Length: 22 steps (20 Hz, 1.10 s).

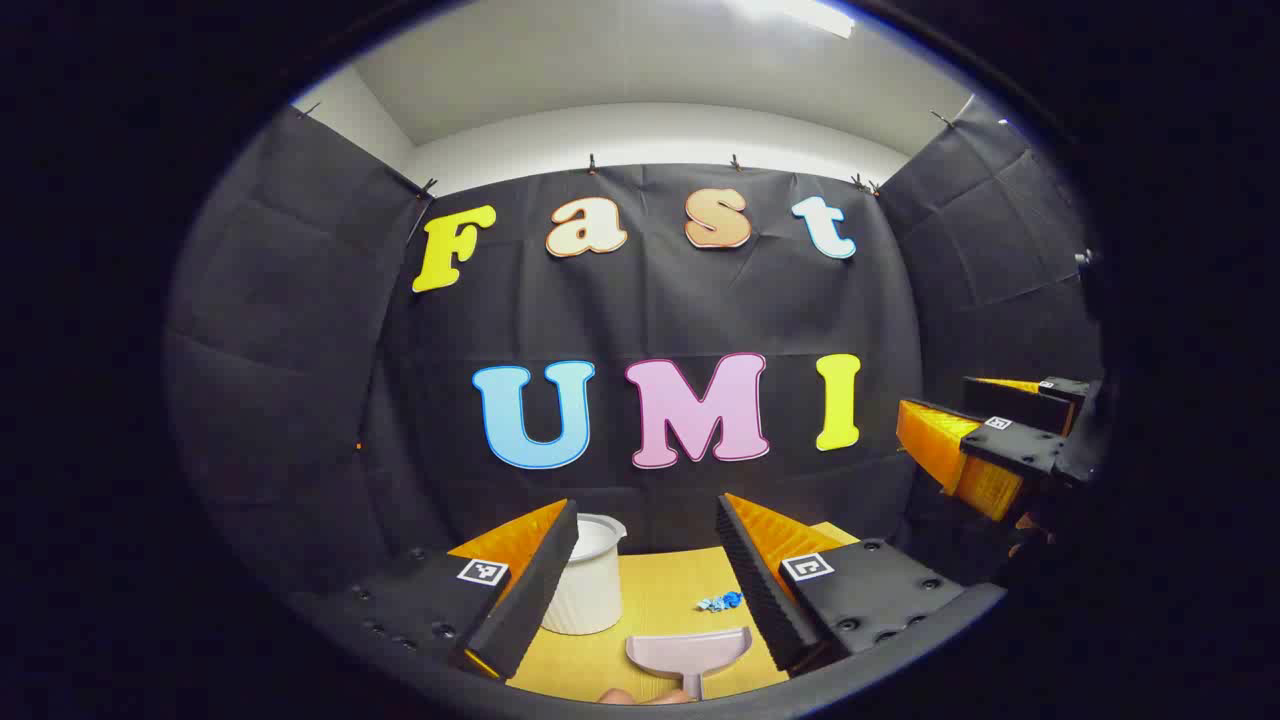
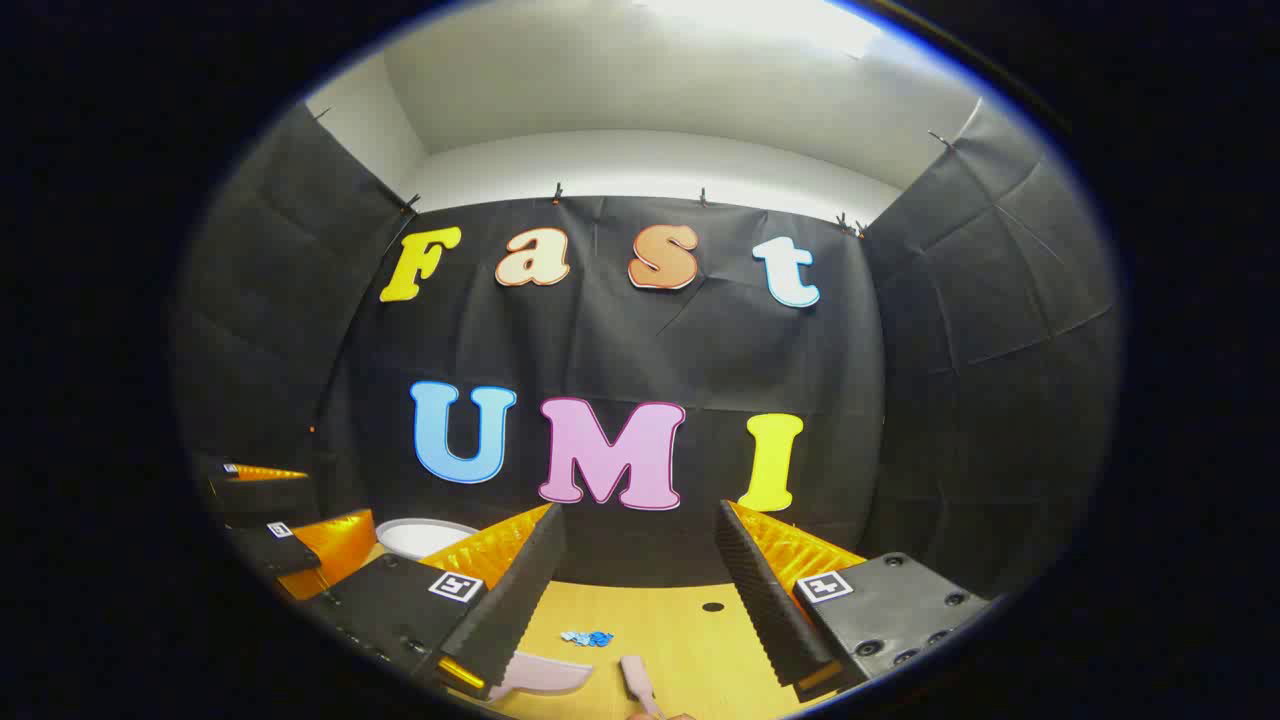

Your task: Pick up the small broom and dustpan from the desktop, sweep the trash into the dustpan with the broom, and then empty the trash into the garbage bin.

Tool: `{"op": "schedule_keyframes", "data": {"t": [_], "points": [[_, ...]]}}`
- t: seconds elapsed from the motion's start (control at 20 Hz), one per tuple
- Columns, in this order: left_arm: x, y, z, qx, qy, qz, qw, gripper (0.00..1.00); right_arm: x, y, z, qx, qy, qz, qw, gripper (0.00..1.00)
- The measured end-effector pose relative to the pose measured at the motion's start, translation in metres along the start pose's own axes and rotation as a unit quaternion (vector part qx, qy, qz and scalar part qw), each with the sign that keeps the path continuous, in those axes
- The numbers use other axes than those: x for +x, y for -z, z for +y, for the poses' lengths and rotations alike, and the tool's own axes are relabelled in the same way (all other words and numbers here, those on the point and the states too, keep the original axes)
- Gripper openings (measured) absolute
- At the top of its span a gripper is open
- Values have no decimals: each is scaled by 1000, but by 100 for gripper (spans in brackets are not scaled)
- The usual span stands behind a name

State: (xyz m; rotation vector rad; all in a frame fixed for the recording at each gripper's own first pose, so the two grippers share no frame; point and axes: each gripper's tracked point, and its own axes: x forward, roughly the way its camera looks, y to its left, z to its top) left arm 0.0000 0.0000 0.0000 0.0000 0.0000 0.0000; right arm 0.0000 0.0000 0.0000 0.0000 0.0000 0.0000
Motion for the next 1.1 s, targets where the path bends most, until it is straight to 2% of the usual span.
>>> {"op": "schedule_keyframes", "data": {"t": [0.2,0.25,0.4,0.45,0.5,0.55,0.7,1.1], "points": [[1,-2,10,-3,-21,-16,1000,81,1,19,8,7,-7,21,1000,98],[3,-1,11,0,-26,-18,1000,84,0,22,7,4,-5,27,1000,98],[5,4,2,4,-9,-16,1000,85,0,27,7,-5,-4,30,1000,99],[5,5,0,-1,-1,-16,1000,82,0,29,8,-3,-5,30,1000,98],[5,5,-3,-10,9,-16,1000,85,0,30,8,-1,-6,31,1000,98],[6,6,-3,-18,12,-15,1000,82,0,30,7,5,-4,31,1000,98],[9,5,-3,-23,11,-16,1000,82,0,31,0,15,9,34,999,98],[9,6,-9,-12,22,-26,999,82,-2,36,-8,-2,27,35,999,98]]}}
